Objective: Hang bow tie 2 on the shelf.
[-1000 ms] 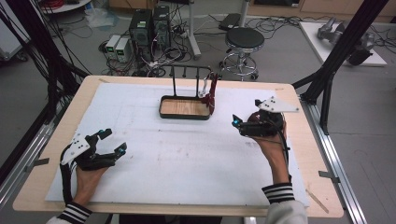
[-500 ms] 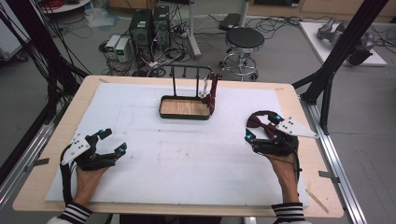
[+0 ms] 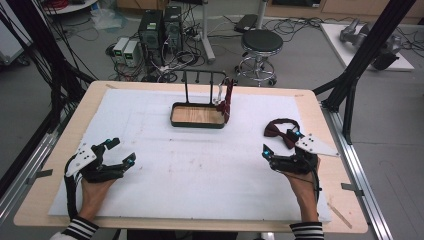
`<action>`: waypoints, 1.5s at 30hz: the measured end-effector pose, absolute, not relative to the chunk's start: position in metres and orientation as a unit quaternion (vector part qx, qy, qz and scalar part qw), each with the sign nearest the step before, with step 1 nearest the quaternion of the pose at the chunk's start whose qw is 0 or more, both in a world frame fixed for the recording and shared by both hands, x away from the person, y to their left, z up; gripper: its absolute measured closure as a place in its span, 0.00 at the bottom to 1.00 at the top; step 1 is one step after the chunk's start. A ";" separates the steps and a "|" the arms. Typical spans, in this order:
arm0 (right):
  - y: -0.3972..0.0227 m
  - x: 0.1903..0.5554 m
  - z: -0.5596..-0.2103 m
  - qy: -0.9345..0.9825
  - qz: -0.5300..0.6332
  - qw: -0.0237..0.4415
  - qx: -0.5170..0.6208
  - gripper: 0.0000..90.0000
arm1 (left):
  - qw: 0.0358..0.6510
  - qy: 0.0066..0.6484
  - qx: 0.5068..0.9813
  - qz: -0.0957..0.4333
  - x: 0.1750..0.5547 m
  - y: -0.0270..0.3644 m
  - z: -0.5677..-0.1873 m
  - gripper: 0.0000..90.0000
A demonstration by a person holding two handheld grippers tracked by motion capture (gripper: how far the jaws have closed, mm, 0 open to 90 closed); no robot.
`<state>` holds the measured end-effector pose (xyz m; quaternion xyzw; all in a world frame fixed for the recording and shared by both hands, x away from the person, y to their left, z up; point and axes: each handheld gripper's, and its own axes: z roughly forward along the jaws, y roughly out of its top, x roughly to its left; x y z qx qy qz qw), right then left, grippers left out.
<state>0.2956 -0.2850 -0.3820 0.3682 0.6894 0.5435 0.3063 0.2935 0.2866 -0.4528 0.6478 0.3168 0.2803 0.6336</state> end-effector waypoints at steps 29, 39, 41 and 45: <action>-0.308 0.328 -0.361 0.733 0.484 0.288 0.381 0.02 | 0.634 0.318 0.648 0.280 0.293 0.287 -0.453 0.16; -0.319 0.364 -0.355 0.786 0.398 0.271 0.388 0.02 | 0.634 0.317 0.647 0.280 0.293 0.287 -0.453 0.16; -0.321 0.370 -0.355 0.794 0.384 0.267 0.389 0.02 | 0.635 0.318 0.646 0.280 0.293 0.287 -0.453 0.16; -0.323 0.381 -0.355 0.810 0.356 0.259 0.389 0.02 | 0.635 0.318 0.646 0.280 0.293 0.287 -0.453 0.16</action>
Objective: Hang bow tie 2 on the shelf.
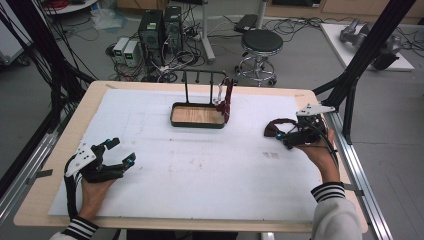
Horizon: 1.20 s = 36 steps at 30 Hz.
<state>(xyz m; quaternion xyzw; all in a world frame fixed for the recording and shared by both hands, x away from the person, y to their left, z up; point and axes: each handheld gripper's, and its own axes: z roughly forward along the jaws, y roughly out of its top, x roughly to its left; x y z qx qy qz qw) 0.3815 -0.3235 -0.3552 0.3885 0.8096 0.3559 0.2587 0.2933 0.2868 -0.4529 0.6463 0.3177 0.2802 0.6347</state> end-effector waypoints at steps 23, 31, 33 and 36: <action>-0.338 0.418 -0.391 0.869 0.222 0.200 0.395 0.17 | 0.635 0.316 0.646 0.281 0.293 0.287 -0.453 0.16; -0.341 0.423 -0.400 0.876 0.200 0.188 0.397 0.22 | 0.635 0.316 0.647 0.282 0.293 0.286 -0.453 0.16; -0.342 0.425 -0.403 0.879 0.194 0.187 0.394 0.24 | 0.635 0.316 0.646 0.281 0.293 0.286 -0.453 0.16; -0.343 0.427 -0.406 0.880 0.181 0.180 0.400 0.29 | 0.634 0.316 0.647 0.281 0.293 0.287 -0.453 0.16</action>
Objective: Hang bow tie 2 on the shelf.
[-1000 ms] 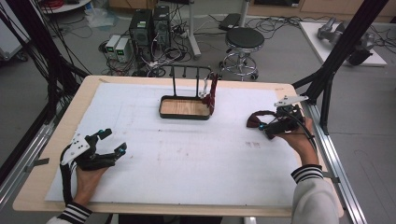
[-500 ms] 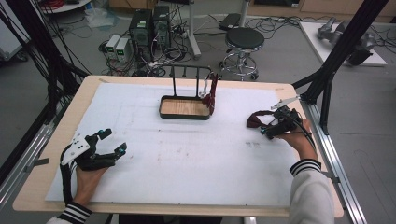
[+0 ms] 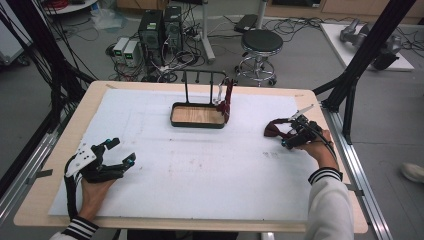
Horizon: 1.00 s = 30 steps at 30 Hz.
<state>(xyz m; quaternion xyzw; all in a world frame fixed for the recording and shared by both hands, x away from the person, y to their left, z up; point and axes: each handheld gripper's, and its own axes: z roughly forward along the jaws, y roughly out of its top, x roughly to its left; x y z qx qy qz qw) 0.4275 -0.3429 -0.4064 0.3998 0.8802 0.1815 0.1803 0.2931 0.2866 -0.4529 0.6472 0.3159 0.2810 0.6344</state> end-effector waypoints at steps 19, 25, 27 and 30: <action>-0.339 0.433 -0.414 0.894 0.152 0.139 0.398 0.85 | 0.635 0.317 0.646 0.282 0.293 0.286 -0.453 0.16; -0.338 0.432 -0.413 0.896 0.151 0.132 0.396 0.88 | 0.635 0.316 0.646 0.282 0.293 0.286 -0.453 0.16; -0.337 0.431 -0.412 0.896 0.155 0.130 0.394 0.88 | 0.634 0.317 0.646 0.282 0.293 0.286 -0.453 0.16; -0.337 0.430 -0.408 0.892 0.167 0.138 0.396 0.88 | 0.634 0.316 0.647 0.282 0.293 0.286 -0.453 0.16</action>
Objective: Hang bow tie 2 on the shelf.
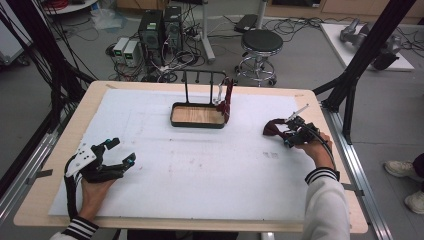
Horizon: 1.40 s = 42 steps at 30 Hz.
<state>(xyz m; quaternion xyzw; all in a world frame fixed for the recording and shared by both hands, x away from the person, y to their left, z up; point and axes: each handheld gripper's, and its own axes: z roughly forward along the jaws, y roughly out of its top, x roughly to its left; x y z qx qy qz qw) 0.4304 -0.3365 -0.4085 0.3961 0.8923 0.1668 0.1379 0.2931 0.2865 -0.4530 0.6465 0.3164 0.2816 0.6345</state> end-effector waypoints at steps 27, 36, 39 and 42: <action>-0.329 0.410 -0.366 0.835 0.326 0.172 0.408 0.89 | 0.634 0.315 0.648 0.281 0.293 0.287 -0.453 0.16; -0.321 0.397 -0.347 0.794 0.419 0.187 0.399 0.89 | 0.634 0.315 0.648 0.281 0.293 0.287 -0.453 0.16; -0.317 0.393 -0.343 0.782 0.443 0.192 0.394 0.88 | 0.634 0.315 0.648 0.282 0.293 0.287 -0.453 0.16; -0.315 0.390 -0.339 0.771 0.464 0.193 0.392 0.89 | 0.633 0.314 0.649 0.282 0.293 0.287 -0.453 0.16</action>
